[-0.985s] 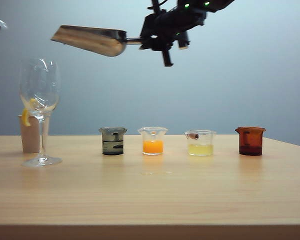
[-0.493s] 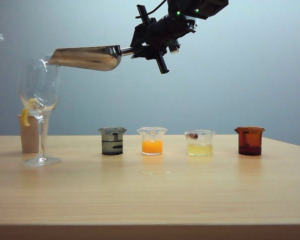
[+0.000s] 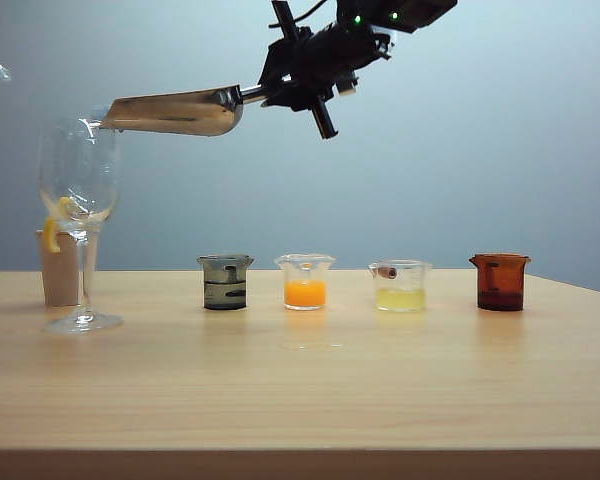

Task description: Pick up the ice scoop on the desk filled with ice cubes, pour the ice into the goblet, and finally put the scoop back on the table.

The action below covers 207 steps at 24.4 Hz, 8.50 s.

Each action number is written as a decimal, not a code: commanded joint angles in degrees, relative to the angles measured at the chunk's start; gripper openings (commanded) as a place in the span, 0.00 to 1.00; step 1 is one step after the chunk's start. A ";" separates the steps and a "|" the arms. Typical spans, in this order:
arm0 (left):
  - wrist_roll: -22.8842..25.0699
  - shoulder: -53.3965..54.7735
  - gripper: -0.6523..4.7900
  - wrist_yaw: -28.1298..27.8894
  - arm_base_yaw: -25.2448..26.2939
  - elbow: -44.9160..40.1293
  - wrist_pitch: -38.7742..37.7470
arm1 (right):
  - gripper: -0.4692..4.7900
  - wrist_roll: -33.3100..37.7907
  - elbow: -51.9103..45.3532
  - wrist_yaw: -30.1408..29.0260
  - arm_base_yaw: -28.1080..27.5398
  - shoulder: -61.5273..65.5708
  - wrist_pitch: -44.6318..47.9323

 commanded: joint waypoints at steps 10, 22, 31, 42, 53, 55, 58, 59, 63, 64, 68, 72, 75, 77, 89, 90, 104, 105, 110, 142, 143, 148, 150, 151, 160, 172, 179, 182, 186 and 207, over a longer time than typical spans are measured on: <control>-0.13 -0.13 0.11 0.26 -1.11 0.20 1.20 | 0.07 -1.11 2.67 1.09 0.04 -0.79 0.81; -0.11 -0.13 0.11 0.02 -1.14 0.17 1.18 | 0.07 -2.78 3.43 2.60 0.77 -0.81 1.27; -0.11 -0.11 0.11 0.04 -1.14 0.17 1.16 | 0.07 -2.89 3.82 2.56 0.92 -0.81 1.11; -0.11 -0.11 0.11 0.04 -1.14 0.17 1.09 | 0.07 -3.80 3.82 1.49 0.92 -0.81 0.98; -0.09 -0.13 0.11 0.04 -1.14 0.17 0.96 | 0.07 -4.33 3.85 0.39 0.85 -0.83 0.37; 0.09 -0.13 0.11 0.04 -1.14 0.17 0.98 | 0.07 -4.31 3.85 -2.01 0.28 -0.98 0.46; 0.24 -0.28 0.11 0.04 -1.14 0.20 0.57 | 0.07 -3.15 3.82 -4.28 -1.16 -1.75 -0.87; 0.24 -0.33 0.11 0.07 -1.14 0.20 0.35 | 0.07 -2.93 3.80 -4.52 -1.73 -2.19 -1.66; 0.28 -0.85 0.11 0.04 -1.20 0.22 -1.25 | 0.07 -2.80 3.65 -7.45 -4.98 -4.20 -2.25; 0.28 -1.51 0.11 0.00 -1.86 0.24 -2.58 | 0.07 -2.86 3.65 -8.83 -7.10 -5.75 -3.50; 0.07 -3.28 0.11 0.02 -4.37 0.46 -3.23 | 0.07 -6.60 3.65 -8.98 -11.04 -9.11 -9.09; -0.20 -3.21 0.11 -5.14 -12.46 3.67 -4.00 | 0.07 -12.52 3.61 -9.62 -19.17 -14.58 -17.86; -1.97 -3.21 0.11 -5.20 -16.94 4.94 -3.50 | 0.07 -15.43 3.61 -9.73 -24.06 -17.73 -22.18; -3.06 -3.21 0.11 -5.68 -20.44 5.31 -2.73 | 0.07 -16.85 3.61 -10.51 -27.28 -19.52 -24.46; -4.20 -2.56 0.11 -10.23 -35.41 5.31 1.95 | 0.07 -33.38 3.58 -11.96 -46.40 -27.26 -43.23; -4.20 -2.56 0.11 -10.10 -35.39 5.31 2.05 | 0.07 -33.73 3.58 -12.79 -47.54 -27.28 -43.93; -4.20 -2.54 0.12 -9.33 -35.30 5.31 1.49 | 0.07 -31.36 3.61 -9.55 -47.52 -31.91 -44.17; -4.20 -2.49 0.11 -8.33 -35.32 5.31 1.40 | 0.07 -31.30 3.61 -9.57 -47.50 -32.24 -44.22; -4.20 -2.45 0.12 -8.28 -35.30 5.31 1.40 | 0.07 -31.76 3.61 -8.85 -46.03 -34.03 -43.89; -4.20 -2.49 0.12 -8.85 -35.30 5.31 1.18 | 0.07 -13.60 -83.41 -11.47 -50.42 -68.87 10.25; -4.20 -2.54 0.11 -8.79 -35.30 5.31 1.22 | 0.07 -14.78 -84.80 -11.47 -51.36 -68.15 11.34; -4.20 -2.51 0.11 -8.76 -35.30 5.31 1.16 | 0.07 -17.14 -86.29 -17.79 -55.06 -55.43 19.50; -4.20 -2.54 0.11 -9.16 -35.30 5.31 1.22 | 0.07 -15.43 -86.29 -18.32 -56.06 -49.92 24.94; -4.20 -2.49 0.12 -9.16 -35.30 5.31 1.11 | 0.07 -14.45 -86.29 -18.16 -56.48 -46.77 28.11; -4.20 -2.49 0.12 -9.07 -35.30 5.31 1.22 | 0.07 -12.63 -86.25 -16.39 -57.09 -29.70 47.43; -4.20 -2.49 0.12 -9.14 -35.30 5.31 1.20 | 1.00 -10.12 -86.31 -18.75 -57.83 -25.70 51.82; -4.20 -2.49 0.12 -9.14 -35.30 5.31 1.18 | 1.00 -10.10 -87.76 -29.46 -61.33 -25.94 51.67; -4.20 -2.49 0.12 -9.14 -35.30 5.31 1.18 | 1.00 -10.10 -90.20 -34.86 -64.15 -26.71 51.84; -4.20 -2.49 0.12 -9.14 -35.30 5.31 1.20 | 1.00 -11.82 -98.27 -36.13 -68.81 -32.79 52.92; -4.20 -2.45 0.12 -8.96 -35.28 4.87 1.09 | 0.07 6.62 -104.32 -34.14 -63.17 -82.20 53.09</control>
